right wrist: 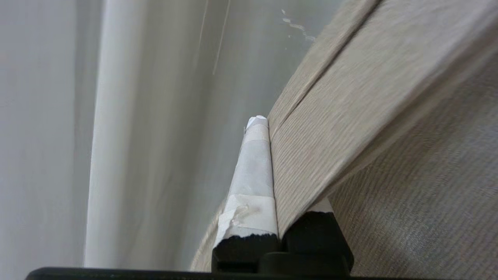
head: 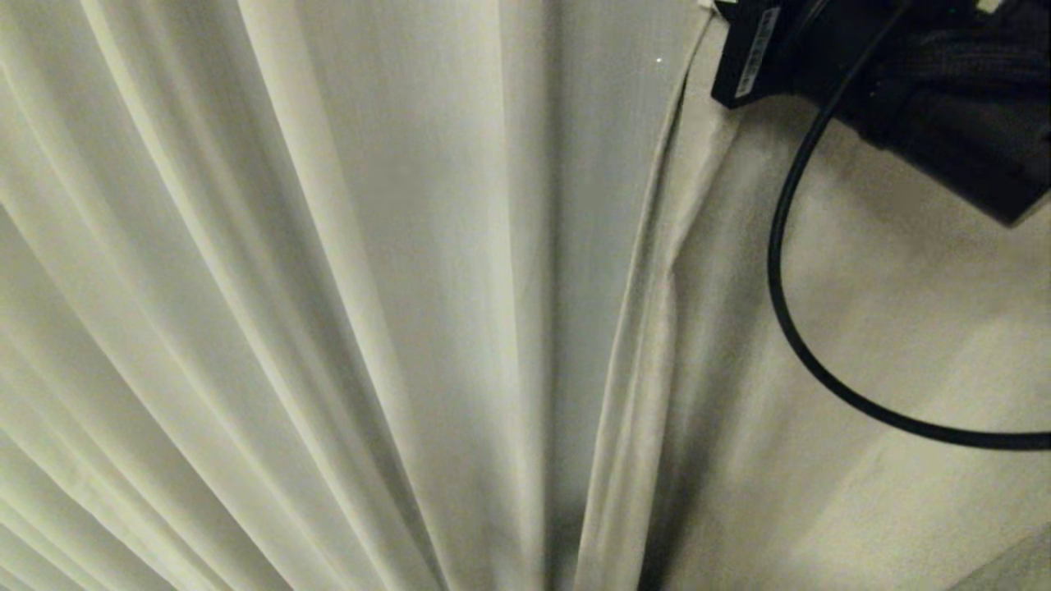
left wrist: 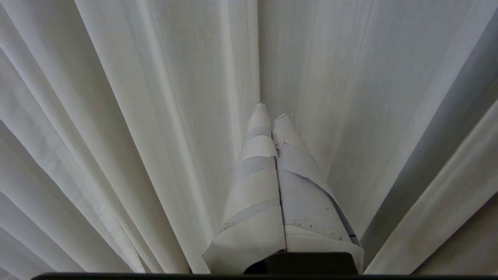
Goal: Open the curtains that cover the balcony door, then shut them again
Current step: Close the outer curtains on both sides
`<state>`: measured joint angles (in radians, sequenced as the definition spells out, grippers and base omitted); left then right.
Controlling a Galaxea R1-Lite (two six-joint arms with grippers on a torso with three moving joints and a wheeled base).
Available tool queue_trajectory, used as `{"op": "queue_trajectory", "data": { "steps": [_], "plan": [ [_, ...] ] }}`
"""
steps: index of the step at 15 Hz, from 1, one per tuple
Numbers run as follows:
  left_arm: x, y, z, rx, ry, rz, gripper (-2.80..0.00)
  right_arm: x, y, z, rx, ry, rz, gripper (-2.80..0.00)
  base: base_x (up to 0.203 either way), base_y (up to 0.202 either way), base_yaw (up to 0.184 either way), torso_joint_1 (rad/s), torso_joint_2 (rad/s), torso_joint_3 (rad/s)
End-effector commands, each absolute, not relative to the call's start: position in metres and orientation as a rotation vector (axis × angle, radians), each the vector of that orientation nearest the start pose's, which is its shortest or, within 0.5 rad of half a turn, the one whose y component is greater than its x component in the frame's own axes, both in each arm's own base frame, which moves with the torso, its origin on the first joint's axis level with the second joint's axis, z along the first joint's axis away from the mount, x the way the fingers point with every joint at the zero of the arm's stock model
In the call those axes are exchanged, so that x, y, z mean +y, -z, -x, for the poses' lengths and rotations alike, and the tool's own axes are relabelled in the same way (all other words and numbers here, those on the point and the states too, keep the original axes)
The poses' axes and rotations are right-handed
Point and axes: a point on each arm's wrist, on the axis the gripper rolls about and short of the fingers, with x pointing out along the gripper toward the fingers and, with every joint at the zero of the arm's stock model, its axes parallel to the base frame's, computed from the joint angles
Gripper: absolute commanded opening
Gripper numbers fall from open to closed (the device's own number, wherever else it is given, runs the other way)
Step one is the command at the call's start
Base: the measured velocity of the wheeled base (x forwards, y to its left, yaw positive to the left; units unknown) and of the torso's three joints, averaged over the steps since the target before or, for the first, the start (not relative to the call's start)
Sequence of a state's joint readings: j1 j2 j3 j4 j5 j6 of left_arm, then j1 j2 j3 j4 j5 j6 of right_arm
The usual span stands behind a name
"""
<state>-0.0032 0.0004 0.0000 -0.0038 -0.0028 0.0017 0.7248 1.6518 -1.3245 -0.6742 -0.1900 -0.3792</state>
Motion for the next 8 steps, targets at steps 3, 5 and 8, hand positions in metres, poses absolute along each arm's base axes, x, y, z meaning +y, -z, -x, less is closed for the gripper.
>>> {"op": "queue_trajectory", "data": {
  "steps": [3,5,8],
  "plan": [
    [0.0,-0.076,0.023,-0.005,0.006,-0.002,-2.8,0.219,-0.338,-0.242,-0.423,-0.468,0.325,-2.8,0.0,0.0,0.0,0.0,0.0,0.0],
    [0.0,-0.076,0.023,-0.005,0.006,-0.002,-2.8,0.228,-0.338,-0.242,-0.443,-0.478,0.346,-2.8,0.0,0.0,0.0,0.0,0.0,0.0],
    [0.0,-0.076,0.023,-0.005,0.006,-0.002,-2.8,0.247,-0.339,-0.239,-0.484,-0.504,0.384,-2.8,0.0,0.0,0.0,0.0,0.0,0.0]
  ]
}}
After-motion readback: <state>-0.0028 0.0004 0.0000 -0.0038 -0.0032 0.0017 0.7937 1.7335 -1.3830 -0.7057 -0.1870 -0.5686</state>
